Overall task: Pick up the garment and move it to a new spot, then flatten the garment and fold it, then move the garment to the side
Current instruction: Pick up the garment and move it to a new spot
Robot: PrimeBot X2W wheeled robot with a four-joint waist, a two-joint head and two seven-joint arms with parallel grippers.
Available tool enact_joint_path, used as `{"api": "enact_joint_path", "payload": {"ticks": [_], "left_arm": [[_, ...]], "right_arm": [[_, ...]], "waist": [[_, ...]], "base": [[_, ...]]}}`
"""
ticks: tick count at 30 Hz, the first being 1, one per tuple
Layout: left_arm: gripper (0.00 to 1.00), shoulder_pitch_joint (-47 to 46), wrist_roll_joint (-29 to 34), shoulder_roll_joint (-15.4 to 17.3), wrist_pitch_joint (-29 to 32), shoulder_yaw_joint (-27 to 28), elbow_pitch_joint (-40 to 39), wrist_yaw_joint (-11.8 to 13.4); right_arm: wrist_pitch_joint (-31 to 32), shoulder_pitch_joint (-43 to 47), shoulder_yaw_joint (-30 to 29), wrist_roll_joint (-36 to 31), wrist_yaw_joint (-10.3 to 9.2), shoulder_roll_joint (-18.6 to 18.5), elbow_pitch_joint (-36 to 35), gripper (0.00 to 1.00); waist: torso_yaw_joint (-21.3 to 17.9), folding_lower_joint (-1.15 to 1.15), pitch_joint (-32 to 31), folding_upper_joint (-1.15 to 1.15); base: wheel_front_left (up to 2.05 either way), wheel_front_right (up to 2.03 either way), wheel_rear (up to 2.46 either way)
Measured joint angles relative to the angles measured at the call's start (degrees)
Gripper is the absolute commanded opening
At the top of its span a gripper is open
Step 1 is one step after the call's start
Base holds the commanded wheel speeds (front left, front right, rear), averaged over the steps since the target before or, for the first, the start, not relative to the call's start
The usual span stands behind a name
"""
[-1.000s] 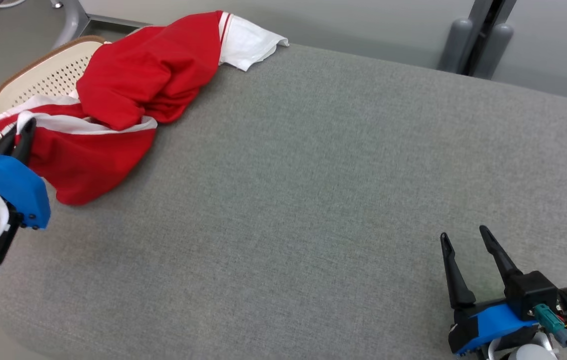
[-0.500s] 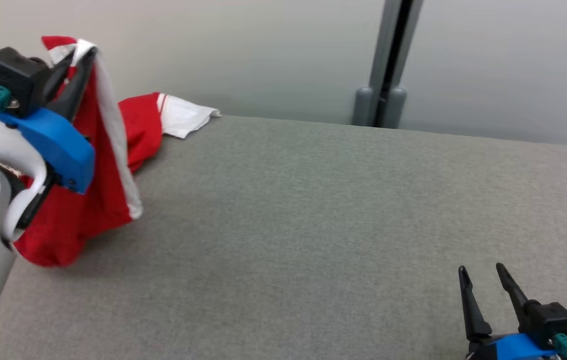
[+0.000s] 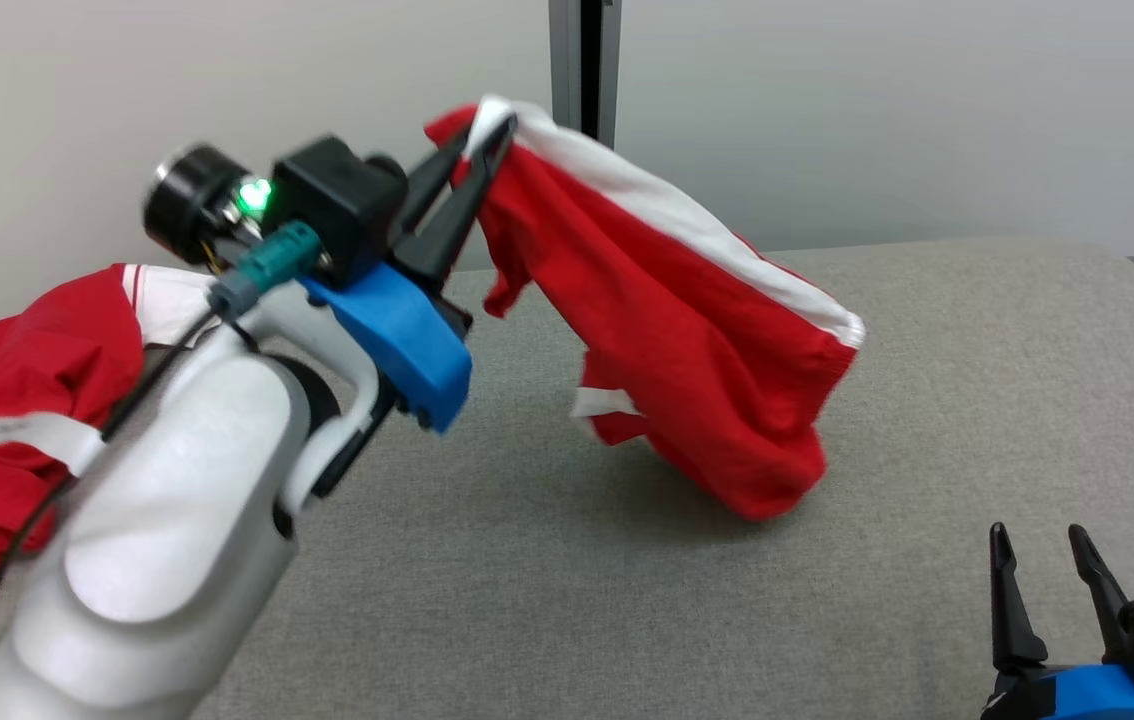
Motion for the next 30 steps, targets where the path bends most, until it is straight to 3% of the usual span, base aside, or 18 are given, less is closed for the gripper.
{"api": "enact_joint_path", "payload": {"ticks": [9,18,19,20,22,27,30], "left_arm": [[0.0,15.2,-2.4,-2.8,-8.1,-2.7,15.3,2.3],[0.0,18.5,-3.2,-5.8,-18.2,-2.3,32.0,2.6],[0.16,18.7,-3.4,-6.3,-19.0,-2.1,33.3,2.5],[0.4,18.9,-3.9,-6.9,-19.7,-1.9,34.3,2.4],[1.0,19.5,-4.3,-7.7,-20.8,-1.6,36.1,2.0],[1.0,19.7,-4.1,-8.7,-22.3,0.2,37.0,1.9],[1.0,20.9,-3.2,-8.7,-22.5,2.7,33.6,2.3]], "right_arm": [[0.0,-1.0,-0.5,0.5,0.0,0.0,-0.5,1.0],[0.0,-2.4,1.5,0.6,0.0,0.0,-0.4,1.0],[0.0,-2.5,1.7,0.6,0.0,0.0,-0.3,1.0],[0.0,-2.6,1.9,0.6,0.0,0.0,-0.3,1.0],[0.0,-2.7,2.2,0.6,0.0,0.0,-0.3,1.0],[0.0,-2.6,2.9,0.4,0.0,0.0,-0.2,1.0],[0.0,-2.5,3.4,0.4,0.0,0.0,-0.3,1.0]], "waist": [[-0.6,0.01,2.9,0.0],[0.5,0.01,4.9,0.0],[0.7,0.01,4.9,0.0],[0.9,0.01,4.9,0.0],[1.3,0.01,4.8,0.0],[2.2,0.01,3.6,0.0],[2.6,0.01,2.6,0.0]], "base": [[0.0,0.0,0.0],[0.0,0.0,0.0],[0.0,0.0,0.0],[0.0,0.0,0.0],[0.0,0.0,0.0],[0.0,0.0,0.0],[0.0,0.0,0.0]]}}
